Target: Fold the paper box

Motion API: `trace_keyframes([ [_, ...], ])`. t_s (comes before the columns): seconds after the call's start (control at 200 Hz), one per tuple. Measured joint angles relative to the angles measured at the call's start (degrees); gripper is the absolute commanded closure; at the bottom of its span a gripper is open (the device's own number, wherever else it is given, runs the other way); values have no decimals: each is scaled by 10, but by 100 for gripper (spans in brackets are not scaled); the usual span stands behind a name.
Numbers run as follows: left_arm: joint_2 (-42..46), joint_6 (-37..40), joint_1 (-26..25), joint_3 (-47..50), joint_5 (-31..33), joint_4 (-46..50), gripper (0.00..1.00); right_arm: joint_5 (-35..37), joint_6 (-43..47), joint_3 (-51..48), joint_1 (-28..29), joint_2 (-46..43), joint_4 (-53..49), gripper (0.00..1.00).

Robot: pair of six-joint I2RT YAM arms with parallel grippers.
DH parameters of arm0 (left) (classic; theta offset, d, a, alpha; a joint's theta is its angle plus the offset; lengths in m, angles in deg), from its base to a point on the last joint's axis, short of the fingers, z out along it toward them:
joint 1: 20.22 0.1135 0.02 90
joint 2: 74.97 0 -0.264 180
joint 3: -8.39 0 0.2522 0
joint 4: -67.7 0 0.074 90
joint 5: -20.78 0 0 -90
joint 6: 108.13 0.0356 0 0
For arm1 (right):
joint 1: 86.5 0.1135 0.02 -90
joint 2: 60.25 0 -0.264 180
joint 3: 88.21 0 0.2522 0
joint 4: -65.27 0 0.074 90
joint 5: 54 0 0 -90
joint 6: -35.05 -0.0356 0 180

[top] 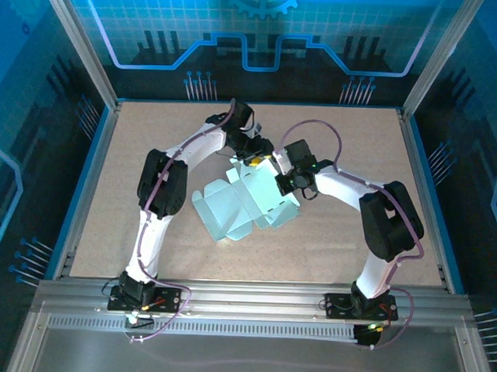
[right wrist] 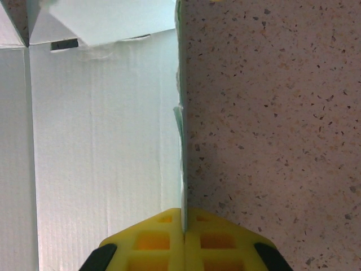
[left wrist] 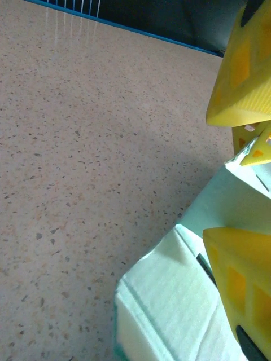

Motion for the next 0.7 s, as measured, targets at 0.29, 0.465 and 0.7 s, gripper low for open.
trace_keyframes([
  [0.29, 6, -40, -3, 18, -4, -28, 65, 0, 0, 8, 0, 0, -4, 100],
  [0.465, 7, -57, -3, 33, -11, -45, 69, 0, 0, 9, 0, 1, -9, 100],
  [0.7, 33, -67, -3, 74, -8, -80, 44, -1, 0, 9, 0, 1, -10, 100],
])
